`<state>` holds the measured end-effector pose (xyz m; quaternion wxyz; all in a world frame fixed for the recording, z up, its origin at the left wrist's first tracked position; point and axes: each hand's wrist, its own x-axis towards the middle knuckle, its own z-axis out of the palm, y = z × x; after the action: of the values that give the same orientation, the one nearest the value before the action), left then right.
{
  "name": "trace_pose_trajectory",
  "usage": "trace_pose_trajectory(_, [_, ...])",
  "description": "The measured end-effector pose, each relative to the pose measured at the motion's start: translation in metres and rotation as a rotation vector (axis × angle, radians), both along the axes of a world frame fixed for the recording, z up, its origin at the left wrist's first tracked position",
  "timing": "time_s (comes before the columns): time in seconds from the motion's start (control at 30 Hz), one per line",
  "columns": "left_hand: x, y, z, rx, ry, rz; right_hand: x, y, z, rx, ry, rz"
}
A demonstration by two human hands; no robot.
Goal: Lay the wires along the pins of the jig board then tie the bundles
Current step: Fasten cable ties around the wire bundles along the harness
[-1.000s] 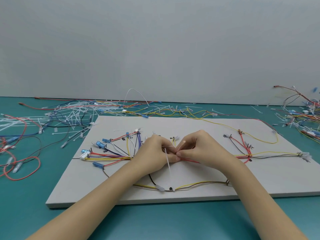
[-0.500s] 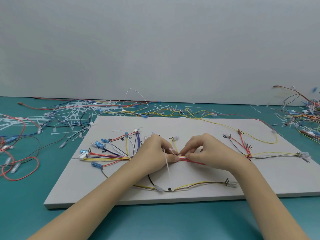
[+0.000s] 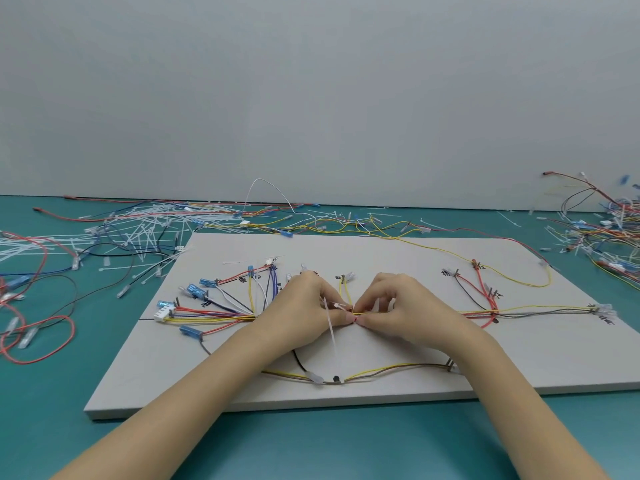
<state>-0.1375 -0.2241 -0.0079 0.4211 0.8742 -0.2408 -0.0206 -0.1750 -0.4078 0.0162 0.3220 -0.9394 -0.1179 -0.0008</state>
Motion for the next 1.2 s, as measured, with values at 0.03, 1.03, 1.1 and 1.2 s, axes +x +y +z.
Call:
trace_pose_trajectory(0.03, [0.000,0.000,0.000,-0.001,-0.003,-0.010,0.000,0.000,0.000,0.010,0.000,0.002])
trace_pose_trajectory(1.03, [-0.001,-0.003,0.000,-0.200,-0.112,0.051,0.002,-0.003,-0.004,-0.009,-0.020,0.011])
trace_pose_trajectory(1.1, [0.000,-0.003,0.001,-0.198,-0.075,0.045,0.002,-0.003,-0.004,-0.011,-0.022,0.007])
trace_pose_trajectory(1.2, [0.000,-0.002,0.001,-0.210,-0.024,0.044,0.001,-0.002,-0.003,-0.004,-0.024,0.000])
